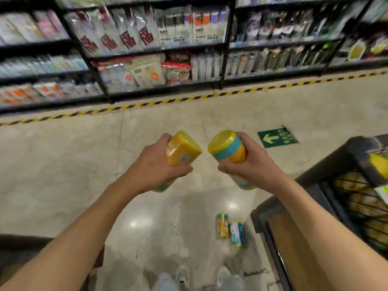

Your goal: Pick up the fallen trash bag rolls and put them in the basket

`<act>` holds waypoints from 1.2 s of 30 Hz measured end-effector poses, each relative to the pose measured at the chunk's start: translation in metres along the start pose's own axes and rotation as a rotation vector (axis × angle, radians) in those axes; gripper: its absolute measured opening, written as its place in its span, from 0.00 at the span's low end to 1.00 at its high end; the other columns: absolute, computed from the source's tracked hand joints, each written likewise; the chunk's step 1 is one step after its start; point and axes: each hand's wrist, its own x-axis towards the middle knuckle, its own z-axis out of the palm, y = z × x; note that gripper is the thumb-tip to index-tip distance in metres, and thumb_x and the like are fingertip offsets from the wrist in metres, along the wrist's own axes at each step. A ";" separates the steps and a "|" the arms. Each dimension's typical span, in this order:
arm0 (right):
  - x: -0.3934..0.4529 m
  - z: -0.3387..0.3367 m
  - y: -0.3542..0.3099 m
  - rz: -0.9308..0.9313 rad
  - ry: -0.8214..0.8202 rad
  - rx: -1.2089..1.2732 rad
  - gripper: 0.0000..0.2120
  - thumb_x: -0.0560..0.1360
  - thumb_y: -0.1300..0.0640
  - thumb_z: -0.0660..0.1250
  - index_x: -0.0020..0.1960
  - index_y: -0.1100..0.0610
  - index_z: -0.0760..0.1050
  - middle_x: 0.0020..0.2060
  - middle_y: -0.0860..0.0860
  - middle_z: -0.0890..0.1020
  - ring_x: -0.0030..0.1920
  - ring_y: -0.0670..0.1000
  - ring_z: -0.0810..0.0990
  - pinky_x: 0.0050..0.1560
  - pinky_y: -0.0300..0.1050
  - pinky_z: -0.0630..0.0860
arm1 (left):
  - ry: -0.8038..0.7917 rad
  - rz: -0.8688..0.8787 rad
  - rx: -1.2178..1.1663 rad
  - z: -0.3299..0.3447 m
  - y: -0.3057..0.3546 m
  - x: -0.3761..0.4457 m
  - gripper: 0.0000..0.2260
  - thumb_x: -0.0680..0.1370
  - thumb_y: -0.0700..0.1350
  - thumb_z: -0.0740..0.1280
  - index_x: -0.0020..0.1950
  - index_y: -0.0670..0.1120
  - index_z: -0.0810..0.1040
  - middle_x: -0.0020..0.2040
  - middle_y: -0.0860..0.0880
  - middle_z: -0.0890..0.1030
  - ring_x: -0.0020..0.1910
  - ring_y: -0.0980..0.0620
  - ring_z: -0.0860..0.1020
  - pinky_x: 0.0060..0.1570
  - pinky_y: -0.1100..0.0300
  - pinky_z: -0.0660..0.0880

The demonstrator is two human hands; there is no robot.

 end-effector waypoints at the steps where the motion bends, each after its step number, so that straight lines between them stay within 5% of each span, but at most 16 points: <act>1: -0.015 -0.020 -0.030 0.012 0.014 0.097 0.31 0.66 0.52 0.81 0.64 0.45 0.71 0.52 0.49 0.79 0.48 0.48 0.80 0.45 0.42 0.80 | 0.043 -0.016 -0.114 -0.022 0.028 -0.014 0.28 0.66 0.60 0.78 0.59 0.56 0.69 0.48 0.58 0.78 0.45 0.58 0.78 0.42 0.59 0.75; 6: -0.095 -0.085 -0.138 0.123 0.071 0.582 0.27 0.62 0.49 0.77 0.60 0.52 0.75 0.47 0.52 0.85 0.48 0.54 0.85 0.44 0.48 0.82 | 0.108 -0.104 -0.759 -0.097 0.133 -0.085 0.30 0.59 0.59 0.78 0.58 0.51 0.78 0.50 0.48 0.85 0.51 0.44 0.84 0.54 0.40 0.79; 12: -0.189 -0.109 -0.206 0.129 0.192 0.874 0.44 0.51 0.46 0.84 0.63 0.60 0.76 0.51 0.62 0.83 0.48 0.59 0.84 0.51 0.62 0.82 | -0.102 0.023 -0.973 -0.142 0.201 -0.137 0.20 0.65 0.50 0.74 0.56 0.46 0.79 0.49 0.42 0.86 0.46 0.41 0.85 0.44 0.48 0.81; 15: -0.229 -0.112 -0.224 0.102 0.336 0.942 0.48 0.47 0.42 0.86 0.63 0.59 0.78 0.51 0.62 0.84 0.48 0.60 0.84 0.52 0.64 0.82 | -0.264 0.132 -1.026 -0.151 0.224 -0.148 0.16 0.66 0.49 0.74 0.53 0.48 0.82 0.48 0.41 0.85 0.44 0.42 0.85 0.41 0.50 0.81; 18: -0.276 -0.110 -0.237 0.041 0.465 0.983 0.36 0.50 0.45 0.85 0.56 0.54 0.83 0.49 0.58 0.85 0.47 0.57 0.85 0.50 0.61 0.83 | -0.467 0.226 -1.048 -0.147 0.246 -0.160 0.14 0.62 0.51 0.76 0.46 0.51 0.85 0.47 0.41 0.85 0.43 0.42 0.85 0.41 0.49 0.82; 21: -0.333 -0.100 -0.242 0.036 0.642 0.995 0.30 0.50 0.47 0.84 0.52 0.50 0.85 0.48 0.56 0.86 0.45 0.55 0.86 0.45 0.56 0.84 | -0.668 0.296 -1.024 -0.128 0.269 -0.180 0.21 0.62 0.52 0.75 0.53 0.49 0.82 0.48 0.41 0.85 0.45 0.41 0.85 0.41 0.50 0.81; 25: -0.416 -0.083 -0.247 0.066 0.878 0.991 0.32 0.56 0.48 0.80 0.60 0.52 0.82 0.52 0.58 0.86 0.48 0.57 0.86 0.44 0.54 0.83 | -0.929 0.359 -0.987 -0.093 0.303 -0.227 0.16 0.64 0.52 0.74 0.50 0.50 0.84 0.46 0.42 0.85 0.43 0.43 0.85 0.41 0.49 0.82; 29: -0.504 -0.062 -0.257 0.027 1.083 1.003 0.26 0.53 0.49 0.83 0.51 0.49 0.86 0.49 0.55 0.87 0.45 0.55 0.87 0.42 0.53 0.84 | -1.208 0.388 -0.968 -0.061 0.334 -0.290 0.13 0.65 0.49 0.74 0.48 0.50 0.85 0.45 0.43 0.83 0.41 0.44 0.84 0.42 0.48 0.83; 33: -0.597 -0.036 -0.268 -0.015 1.263 0.984 0.30 0.54 0.48 0.84 0.56 0.52 0.85 0.51 0.57 0.86 0.46 0.55 0.87 0.43 0.53 0.83 | -1.392 0.429 -0.875 -0.027 0.360 -0.375 0.13 0.67 0.48 0.74 0.50 0.47 0.84 0.43 0.43 0.84 0.39 0.46 0.84 0.38 0.52 0.82; 36: -0.677 -0.007 -0.273 0.022 1.436 0.943 0.18 0.60 0.51 0.77 0.51 0.51 0.86 0.48 0.56 0.86 0.44 0.55 0.86 0.42 0.53 0.84 | -1.445 0.471 -0.775 0.004 0.376 -0.452 0.10 0.67 0.45 0.74 0.46 0.44 0.81 0.35 0.46 0.85 0.32 0.50 0.84 0.31 0.58 0.81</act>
